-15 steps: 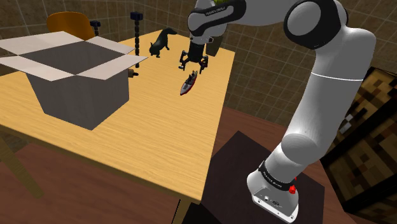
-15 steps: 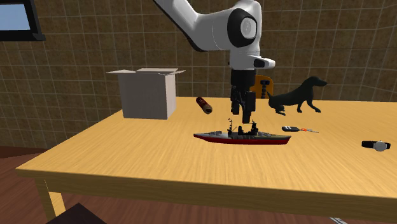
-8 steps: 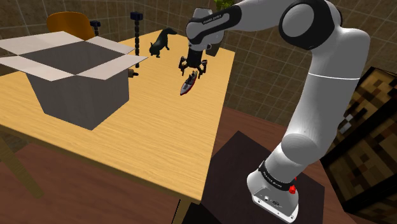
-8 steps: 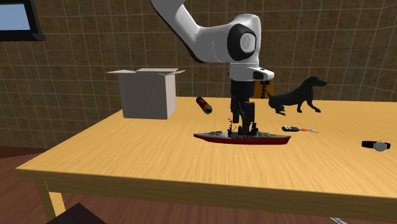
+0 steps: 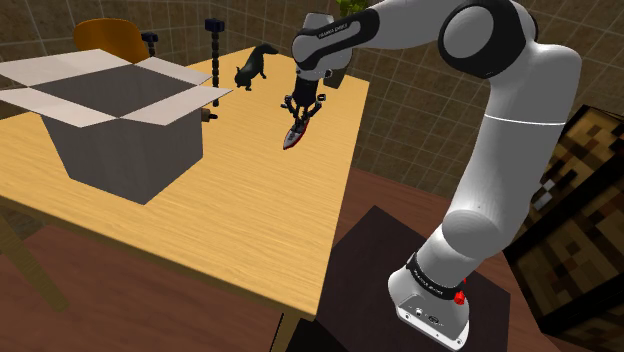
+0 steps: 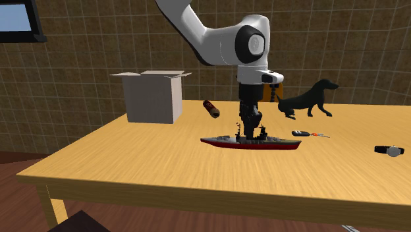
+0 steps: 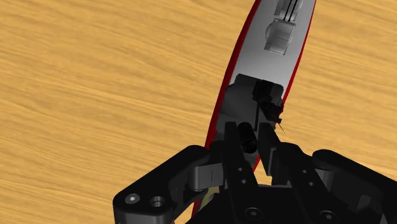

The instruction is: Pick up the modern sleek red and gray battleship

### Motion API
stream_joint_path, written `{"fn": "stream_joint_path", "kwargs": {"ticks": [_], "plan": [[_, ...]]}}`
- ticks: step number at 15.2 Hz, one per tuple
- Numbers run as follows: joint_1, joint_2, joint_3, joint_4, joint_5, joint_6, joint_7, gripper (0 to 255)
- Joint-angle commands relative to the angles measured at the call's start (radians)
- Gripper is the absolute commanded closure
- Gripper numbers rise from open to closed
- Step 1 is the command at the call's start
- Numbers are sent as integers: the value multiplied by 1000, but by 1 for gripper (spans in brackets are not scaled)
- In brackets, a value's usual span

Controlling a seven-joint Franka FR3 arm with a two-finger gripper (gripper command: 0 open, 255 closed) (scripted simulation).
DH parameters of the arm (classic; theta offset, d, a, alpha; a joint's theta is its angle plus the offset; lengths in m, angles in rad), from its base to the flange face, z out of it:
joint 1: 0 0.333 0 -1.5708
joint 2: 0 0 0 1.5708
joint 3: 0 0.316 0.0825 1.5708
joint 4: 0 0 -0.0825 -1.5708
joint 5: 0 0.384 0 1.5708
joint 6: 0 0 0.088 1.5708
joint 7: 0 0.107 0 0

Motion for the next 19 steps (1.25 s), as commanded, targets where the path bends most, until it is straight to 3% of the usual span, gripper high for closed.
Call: {"fn": "stream_joint_path", "kwargs": {"ticks": [1, 19], "plan": [[0, 0, 0, 0, 0, 0, 0, 255], [0, -59, -1, 123, -1, -183, -3, 255]]}}
